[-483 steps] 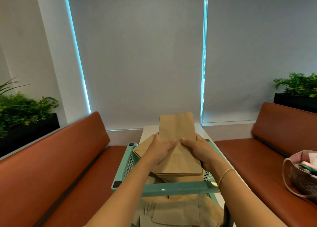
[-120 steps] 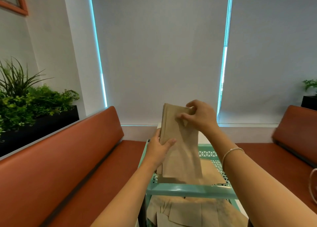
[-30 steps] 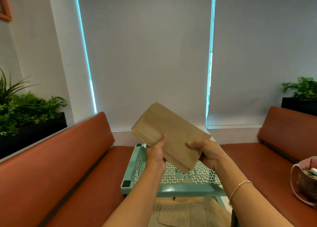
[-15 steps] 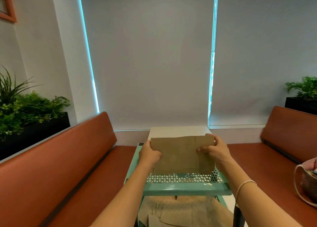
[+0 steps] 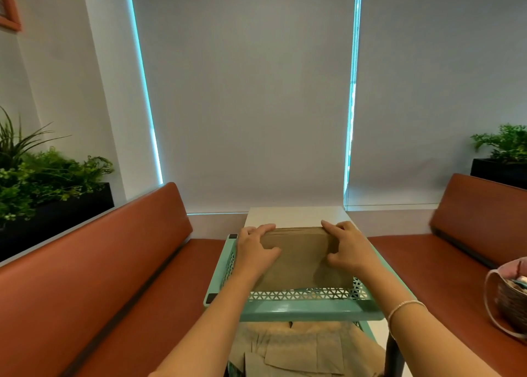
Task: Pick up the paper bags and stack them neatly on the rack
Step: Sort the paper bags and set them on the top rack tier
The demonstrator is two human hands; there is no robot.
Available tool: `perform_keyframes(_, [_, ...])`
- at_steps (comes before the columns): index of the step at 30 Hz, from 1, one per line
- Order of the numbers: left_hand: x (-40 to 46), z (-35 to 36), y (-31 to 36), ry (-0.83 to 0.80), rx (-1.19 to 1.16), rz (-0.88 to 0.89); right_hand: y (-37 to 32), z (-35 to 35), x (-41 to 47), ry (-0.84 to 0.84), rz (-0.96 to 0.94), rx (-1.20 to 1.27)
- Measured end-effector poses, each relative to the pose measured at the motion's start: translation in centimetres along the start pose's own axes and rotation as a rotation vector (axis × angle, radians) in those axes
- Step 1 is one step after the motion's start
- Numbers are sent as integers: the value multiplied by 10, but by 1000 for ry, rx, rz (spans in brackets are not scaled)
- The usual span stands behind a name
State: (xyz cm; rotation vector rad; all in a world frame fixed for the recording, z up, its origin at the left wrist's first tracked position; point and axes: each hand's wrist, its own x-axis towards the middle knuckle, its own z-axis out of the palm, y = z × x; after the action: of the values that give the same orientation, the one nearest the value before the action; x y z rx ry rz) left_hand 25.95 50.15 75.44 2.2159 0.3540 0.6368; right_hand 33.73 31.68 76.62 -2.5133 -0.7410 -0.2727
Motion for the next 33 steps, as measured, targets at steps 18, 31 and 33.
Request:
perform_keyframes(18, [-1, -2, 3, -48, 264, -57, -28, 5, 3, -56, 63, -525])
perform_keyframes(31, [7, 4, -10, -73, -62, -440, 9, 11, 11, -33, 546, 738])
perform_keyframes(33, [6, 7, -8, -80, -48, -462, 7, 18, 9, -10, 544, 749])
